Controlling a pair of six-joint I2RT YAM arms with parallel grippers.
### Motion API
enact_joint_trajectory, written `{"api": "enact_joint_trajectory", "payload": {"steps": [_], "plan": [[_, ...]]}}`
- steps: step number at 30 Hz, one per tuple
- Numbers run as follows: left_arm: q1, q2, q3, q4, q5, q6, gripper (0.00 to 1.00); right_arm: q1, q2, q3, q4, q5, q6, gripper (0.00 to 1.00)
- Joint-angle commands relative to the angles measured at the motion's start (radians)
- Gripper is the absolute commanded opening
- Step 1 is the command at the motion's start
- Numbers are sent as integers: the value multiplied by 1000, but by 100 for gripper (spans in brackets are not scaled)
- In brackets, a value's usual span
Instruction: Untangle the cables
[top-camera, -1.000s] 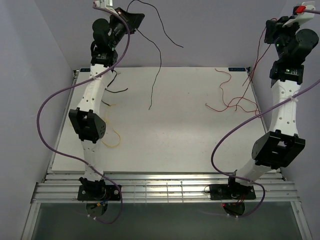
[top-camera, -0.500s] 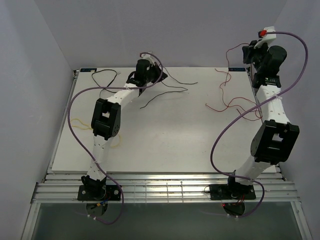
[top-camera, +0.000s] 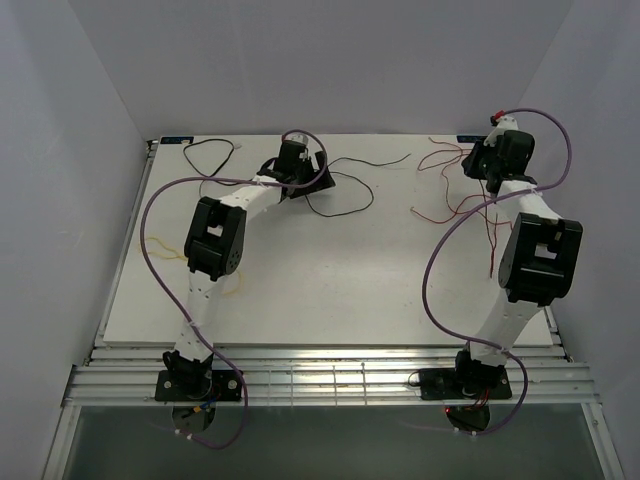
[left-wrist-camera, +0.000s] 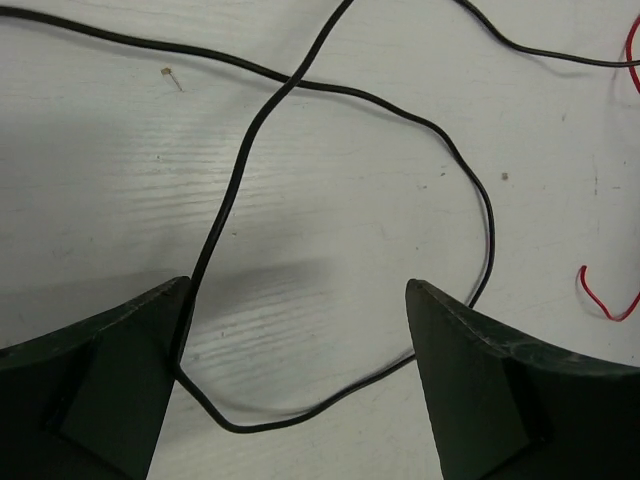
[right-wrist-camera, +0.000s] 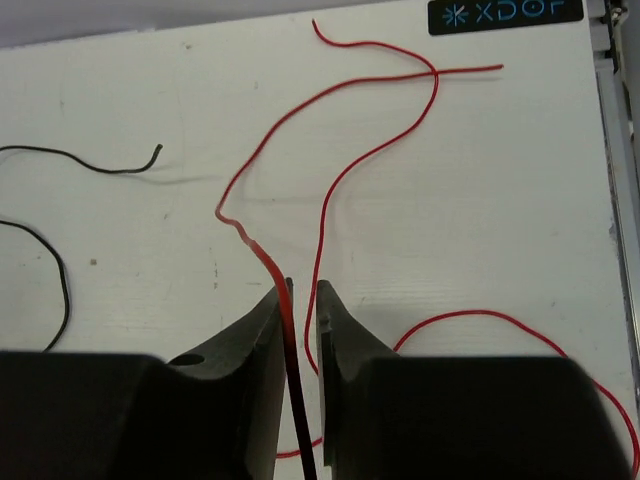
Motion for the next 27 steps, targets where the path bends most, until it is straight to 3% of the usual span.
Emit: {"api": "enact_joint_trajectory", "payload": {"steps": [1,2,3,6,8,9,15,22,27], "plan": [[-7,-171,4,-73,-75,42,98,3,22,73,-88,22,51,22],[-7,-183,11,-88,-85,48,98,3,34,92,-117,26,50,30],[-7,-197,11,-114,-103,52,98,3,40,109,-134,29,48,50],[-7,-261,14,-160,-158,68,98,3,26,153,-226,28,48,89],[-7,-313,19,-185,-219,91,98,3,-15,160,-246,11,48,98],[-7,-329,27,-217,-242,96,98,3,-30,167,-261,8,48,90],[-7,-473,13,-325,-397,119,98,20,-213,134,-312,-64,11,90],[-7,-709,-163,-319,-519,114,98,22,-487,-10,-298,-89,97,90],[-7,-838,-300,-311,-612,107,98,22,-575,-73,-294,-72,132,90]]}}
